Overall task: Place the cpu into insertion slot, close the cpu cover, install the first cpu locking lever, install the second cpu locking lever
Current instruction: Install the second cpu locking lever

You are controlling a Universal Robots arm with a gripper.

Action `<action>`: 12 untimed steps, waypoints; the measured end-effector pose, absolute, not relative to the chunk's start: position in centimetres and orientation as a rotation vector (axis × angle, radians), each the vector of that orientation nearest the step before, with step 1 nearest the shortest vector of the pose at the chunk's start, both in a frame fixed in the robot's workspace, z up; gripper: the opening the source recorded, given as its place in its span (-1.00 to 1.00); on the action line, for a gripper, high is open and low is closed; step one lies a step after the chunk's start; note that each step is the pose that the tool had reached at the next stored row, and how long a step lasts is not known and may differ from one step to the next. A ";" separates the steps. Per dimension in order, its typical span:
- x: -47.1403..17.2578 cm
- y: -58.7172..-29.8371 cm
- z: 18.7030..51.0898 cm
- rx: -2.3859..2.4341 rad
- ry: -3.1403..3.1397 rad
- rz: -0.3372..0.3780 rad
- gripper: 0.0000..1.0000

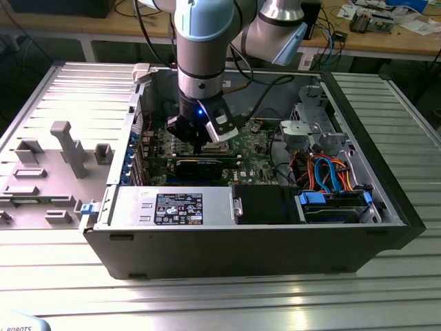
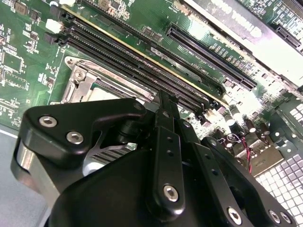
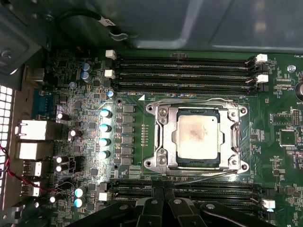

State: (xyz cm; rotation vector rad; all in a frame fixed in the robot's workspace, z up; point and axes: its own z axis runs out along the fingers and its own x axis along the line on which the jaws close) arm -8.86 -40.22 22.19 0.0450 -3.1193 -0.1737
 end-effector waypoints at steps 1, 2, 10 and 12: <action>-8.9 -40.2 22.2 0.045 -3.119 -0.174 -0.79; -8.8 -40.3 22.2 0.045 -3.118 -0.177 -0.79; -8.9 -40.8 22.1 0.045 -3.115 -0.187 -0.79; -8.9 -40.8 22.1 0.045 -3.115 -0.189 -0.79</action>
